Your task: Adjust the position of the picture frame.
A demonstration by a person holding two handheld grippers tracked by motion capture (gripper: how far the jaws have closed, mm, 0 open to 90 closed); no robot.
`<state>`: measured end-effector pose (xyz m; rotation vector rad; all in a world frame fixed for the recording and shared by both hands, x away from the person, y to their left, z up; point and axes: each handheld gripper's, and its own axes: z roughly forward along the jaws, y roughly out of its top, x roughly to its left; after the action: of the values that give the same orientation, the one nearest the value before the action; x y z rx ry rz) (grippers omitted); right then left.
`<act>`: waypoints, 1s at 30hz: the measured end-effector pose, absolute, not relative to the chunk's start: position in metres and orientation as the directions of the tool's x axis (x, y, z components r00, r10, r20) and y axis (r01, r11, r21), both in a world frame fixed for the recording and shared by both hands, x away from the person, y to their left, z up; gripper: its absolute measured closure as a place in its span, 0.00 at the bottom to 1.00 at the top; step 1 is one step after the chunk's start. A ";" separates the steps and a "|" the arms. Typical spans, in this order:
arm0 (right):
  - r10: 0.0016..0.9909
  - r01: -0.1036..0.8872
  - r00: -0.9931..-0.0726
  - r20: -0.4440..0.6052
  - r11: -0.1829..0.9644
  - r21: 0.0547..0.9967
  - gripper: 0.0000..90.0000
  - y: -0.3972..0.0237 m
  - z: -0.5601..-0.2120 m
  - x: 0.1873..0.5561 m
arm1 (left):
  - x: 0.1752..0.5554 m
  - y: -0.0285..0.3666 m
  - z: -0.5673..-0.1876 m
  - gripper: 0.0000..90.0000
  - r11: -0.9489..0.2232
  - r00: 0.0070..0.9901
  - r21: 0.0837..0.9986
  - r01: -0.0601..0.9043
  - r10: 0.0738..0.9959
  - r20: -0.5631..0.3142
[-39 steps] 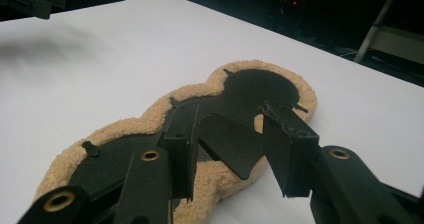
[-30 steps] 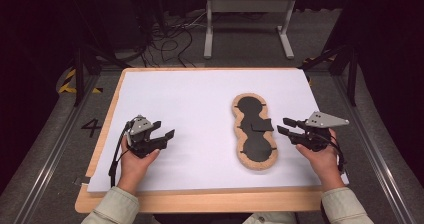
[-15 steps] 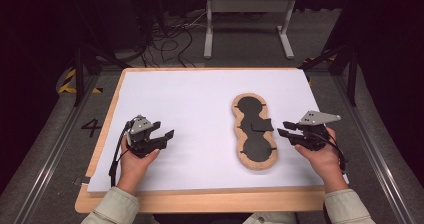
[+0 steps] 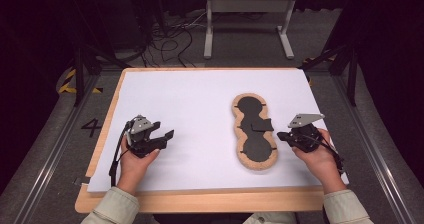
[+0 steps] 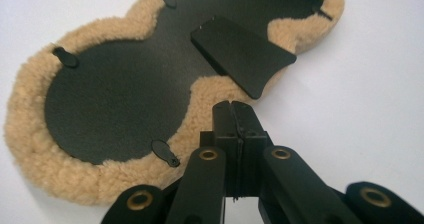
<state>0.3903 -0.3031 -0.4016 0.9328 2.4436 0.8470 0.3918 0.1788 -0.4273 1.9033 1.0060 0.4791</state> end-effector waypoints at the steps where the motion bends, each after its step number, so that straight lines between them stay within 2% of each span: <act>1: 0.700 0.472 -0.701 -0.137 0.600 0.646 1.00 -0.303 -0.403 0.391 | 0.392 0.179 -0.427 0.42 -0.262 0.593 0.853 0.452 0.802 -0.068; 10: 0.688 0.518 -0.712 -0.137 0.648 0.558 1.00 -0.298 -0.423 0.399 | 0.392 0.178 -0.428 0.42 -0.265 0.593 0.848 0.458 0.802 -0.070; 16: 0.680 0.525 -0.721 -0.135 0.662 0.535 1.00 -0.295 -0.429 0.401 | 0.393 0.177 -0.429 0.42 -0.270 0.596 0.847 0.458 0.800 -0.068; 21: 0.666 0.517 -0.733 -0.136 0.676 0.526 1.00 -0.292 -0.430 0.400 | 0.393 0.177 -0.430 0.41 -0.272 0.598 0.844 0.462 0.799 -0.070; 30: 0.564 0.444 -0.819 -0.110 0.743 0.500 1.00 -0.271 -0.428 0.391 | 0.394 0.176 -0.430 0.41 -0.277 0.599 0.840 0.467 0.798 -0.070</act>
<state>0.3910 -0.2706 -0.4284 0.7926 2.6900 0.6768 0.3943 0.1765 -0.4302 1.9276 1.0092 0.4634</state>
